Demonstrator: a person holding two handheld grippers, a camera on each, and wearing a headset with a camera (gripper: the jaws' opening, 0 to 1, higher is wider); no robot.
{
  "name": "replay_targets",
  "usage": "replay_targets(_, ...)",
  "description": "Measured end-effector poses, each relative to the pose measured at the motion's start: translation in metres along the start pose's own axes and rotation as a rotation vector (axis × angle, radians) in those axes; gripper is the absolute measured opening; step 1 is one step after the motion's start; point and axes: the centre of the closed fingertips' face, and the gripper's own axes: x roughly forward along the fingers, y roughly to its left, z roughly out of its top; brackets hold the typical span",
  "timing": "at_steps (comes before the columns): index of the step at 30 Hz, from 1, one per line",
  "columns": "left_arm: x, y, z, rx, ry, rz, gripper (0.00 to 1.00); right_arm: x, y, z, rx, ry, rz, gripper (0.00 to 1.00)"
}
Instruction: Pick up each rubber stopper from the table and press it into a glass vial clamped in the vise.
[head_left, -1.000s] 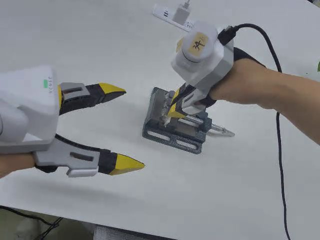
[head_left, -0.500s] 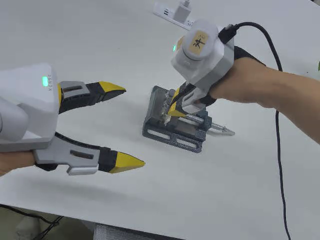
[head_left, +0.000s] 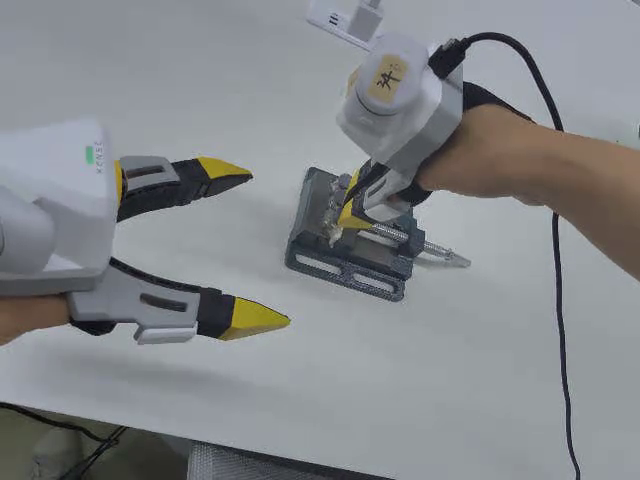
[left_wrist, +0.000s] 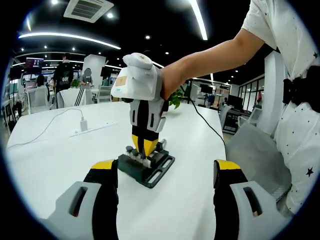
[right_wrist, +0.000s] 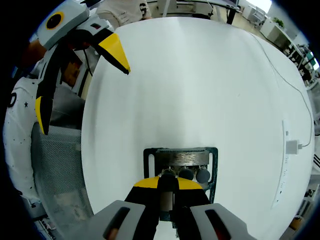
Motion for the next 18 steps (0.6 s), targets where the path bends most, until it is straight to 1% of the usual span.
replay_targets(3,-0.0005,0.0005,-0.0001,-0.003,-0.001,0.003,0.77,-0.0002,0.0005,0.0003,0.005,0.005,0.0,0.06)
replay_targets(10,0.0006,0.0,0.0002,-0.007,-0.003,-0.002,0.77,0.0,0.0006,0.0003,0.018,-0.003,-0.003,0.06)
replay_targets(18,0.0033,-0.0007,0.0025,-0.007,-0.009,-0.008,0.77,0.0002,0.0023,0.0004,0.027,0.003,-0.006,0.05)
